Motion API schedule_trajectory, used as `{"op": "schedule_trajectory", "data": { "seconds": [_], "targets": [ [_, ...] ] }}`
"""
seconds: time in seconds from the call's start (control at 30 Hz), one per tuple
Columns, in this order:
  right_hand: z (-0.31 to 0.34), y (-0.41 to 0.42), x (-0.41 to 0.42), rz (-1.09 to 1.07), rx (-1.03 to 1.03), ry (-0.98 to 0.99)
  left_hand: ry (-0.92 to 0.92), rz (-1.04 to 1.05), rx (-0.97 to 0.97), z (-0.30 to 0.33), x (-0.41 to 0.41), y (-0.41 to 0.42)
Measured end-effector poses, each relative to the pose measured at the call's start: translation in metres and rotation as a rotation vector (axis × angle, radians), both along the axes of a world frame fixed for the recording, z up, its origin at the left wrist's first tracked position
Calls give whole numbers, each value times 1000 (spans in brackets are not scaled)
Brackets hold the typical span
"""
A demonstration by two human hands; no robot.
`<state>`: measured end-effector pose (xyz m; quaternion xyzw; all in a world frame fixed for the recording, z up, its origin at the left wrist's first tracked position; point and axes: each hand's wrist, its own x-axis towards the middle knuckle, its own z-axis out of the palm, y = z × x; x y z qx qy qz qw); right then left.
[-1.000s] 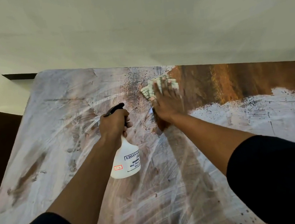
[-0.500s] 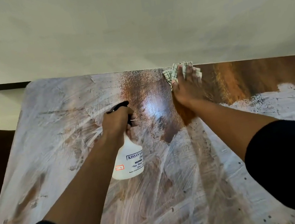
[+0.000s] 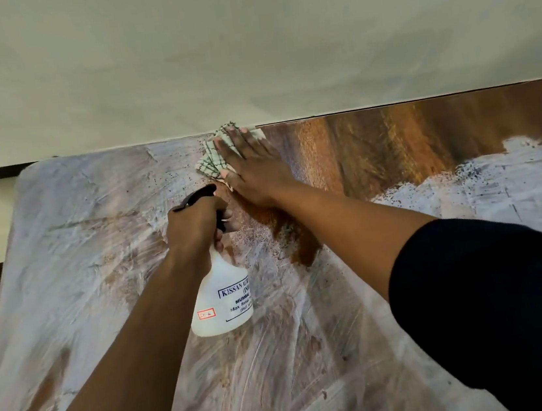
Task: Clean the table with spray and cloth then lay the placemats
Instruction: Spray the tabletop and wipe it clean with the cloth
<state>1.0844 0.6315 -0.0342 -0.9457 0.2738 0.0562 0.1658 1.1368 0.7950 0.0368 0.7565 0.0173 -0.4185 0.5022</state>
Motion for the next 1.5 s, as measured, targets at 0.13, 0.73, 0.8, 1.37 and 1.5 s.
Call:
{"op": "schedule_trajectory", "data": {
  "seconds": [0.13,0.73,0.8,1.37,1.5],
  "targets": [
    [3,-33,-34,-191,-15,19,-20,-17,-40,-1,2,-4],
    [1,12,24,-141,1,1,-10,108,-77,9,24,27],
    [0,42,51,16,-1,-7,-27,138,-64,11,31,40],
    [-1,7,25,-217,-6,22,-48,280,-72,4,63,106],
    [-1,51,54,-109,-14,-24,-63,326,-76,10,71,116]
  ]
}}
